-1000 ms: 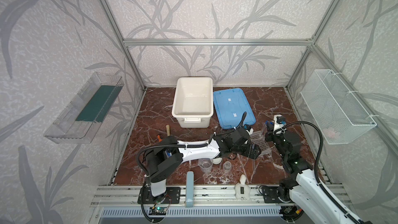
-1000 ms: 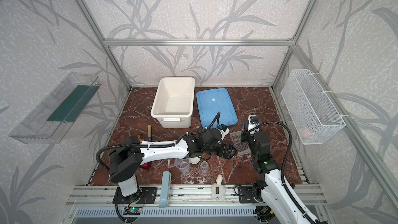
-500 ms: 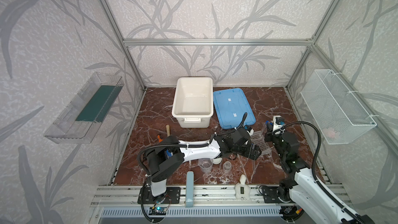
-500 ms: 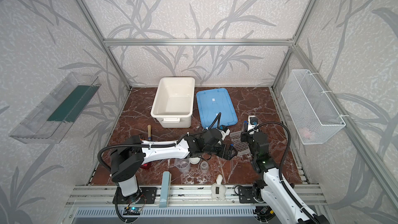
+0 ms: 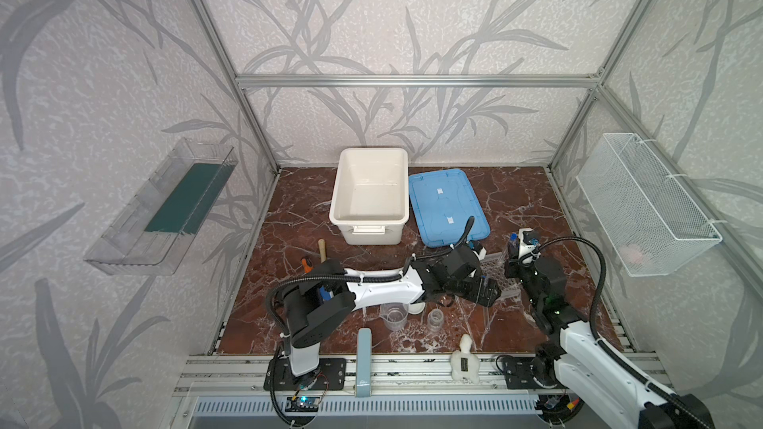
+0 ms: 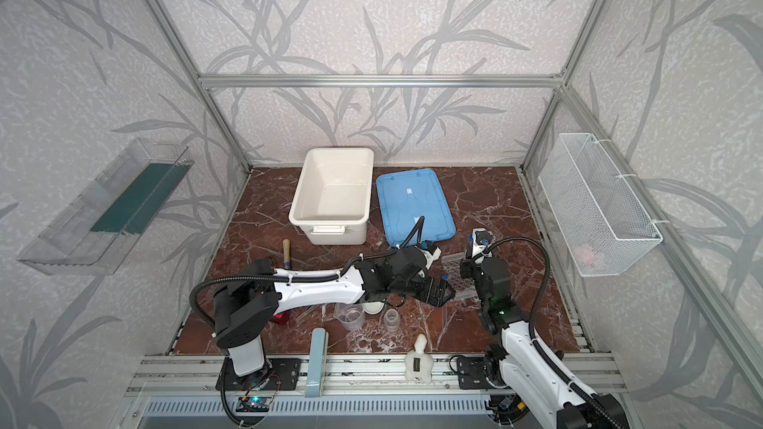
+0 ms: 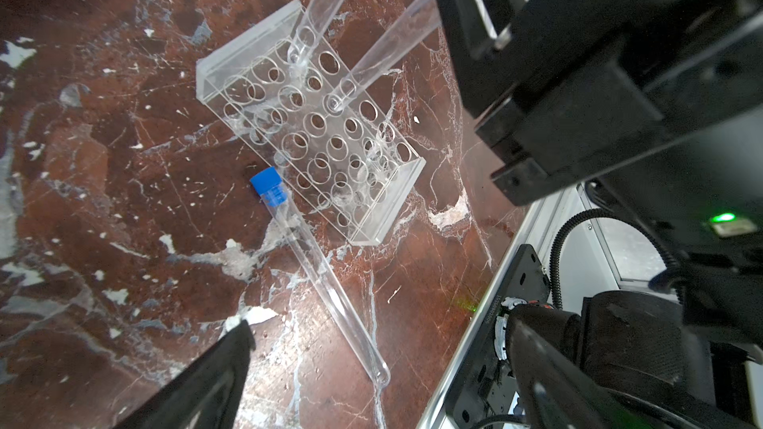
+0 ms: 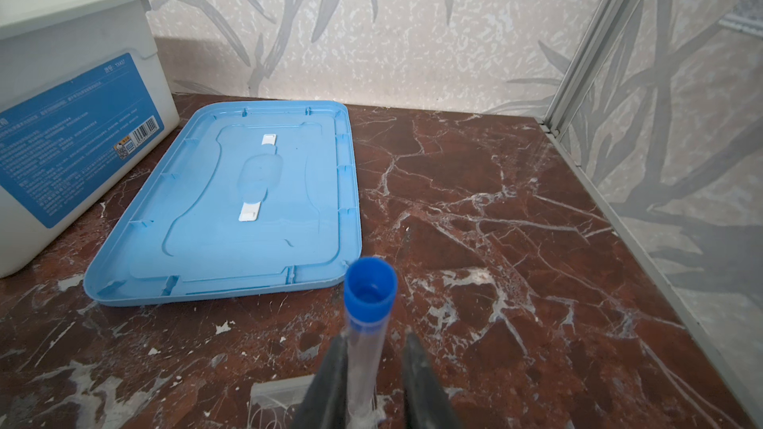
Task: Organize the chemistry lab equipment
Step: 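Lower the tube into the clear rack with the right gripper while the left withdraws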
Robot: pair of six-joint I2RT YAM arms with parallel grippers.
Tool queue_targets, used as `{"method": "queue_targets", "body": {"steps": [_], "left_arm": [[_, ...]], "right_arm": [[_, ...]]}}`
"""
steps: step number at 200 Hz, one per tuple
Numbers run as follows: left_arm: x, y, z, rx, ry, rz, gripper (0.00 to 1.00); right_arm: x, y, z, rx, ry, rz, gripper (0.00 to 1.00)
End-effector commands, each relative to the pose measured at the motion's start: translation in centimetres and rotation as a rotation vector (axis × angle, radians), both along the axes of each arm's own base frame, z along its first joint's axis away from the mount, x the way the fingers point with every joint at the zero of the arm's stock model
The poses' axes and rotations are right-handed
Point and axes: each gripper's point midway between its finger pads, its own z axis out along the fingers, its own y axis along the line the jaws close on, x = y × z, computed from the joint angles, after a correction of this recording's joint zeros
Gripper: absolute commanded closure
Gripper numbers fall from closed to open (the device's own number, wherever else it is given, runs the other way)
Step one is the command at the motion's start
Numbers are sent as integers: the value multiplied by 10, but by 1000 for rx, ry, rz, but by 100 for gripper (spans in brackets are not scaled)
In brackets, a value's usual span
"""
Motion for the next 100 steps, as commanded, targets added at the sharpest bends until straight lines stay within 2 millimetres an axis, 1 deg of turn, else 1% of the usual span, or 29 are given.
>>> {"method": "queue_targets", "body": {"steps": [1,27,35,43,55,65,70,81,95,96,100], "left_arm": [[0,-1,0,3,-2,10,1],[3,4,-4,42,-10,25,1],[3,6,-6,62,-16,28,1],[4,8,-8,90,-24,33,1],[5,12,-10,143,-40,37,1],[4,14,-13,192,-58,33,2],[4,14,-14,214,-67,29,3],[2,14,-16,258,-81,17,3],[-2,12,-22,308,-84,-1,4],[-3,12,-23,310,-83,-4,4],[-4,11,-23,319,-80,-8,4]], "right_arm": [[0,0,4,-6,-22,-1,71],[-3,-6,7,-3,-28,-30,62],[-4,-7,9,0,-32,-36,57],[-6,-8,12,6,-34,-39,51],[-10,-9,18,25,-27,-47,36],[-14,-15,26,61,-27,-85,24],[-16,-18,29,79,-27,-106,20],[-23,-22,37,113,-21,-133,13],[-31,-27,48,151,-6,-162,8],[-32,-27,47,157,0,-167,8],[-34,-29,49,166,4,-179,5]]}}
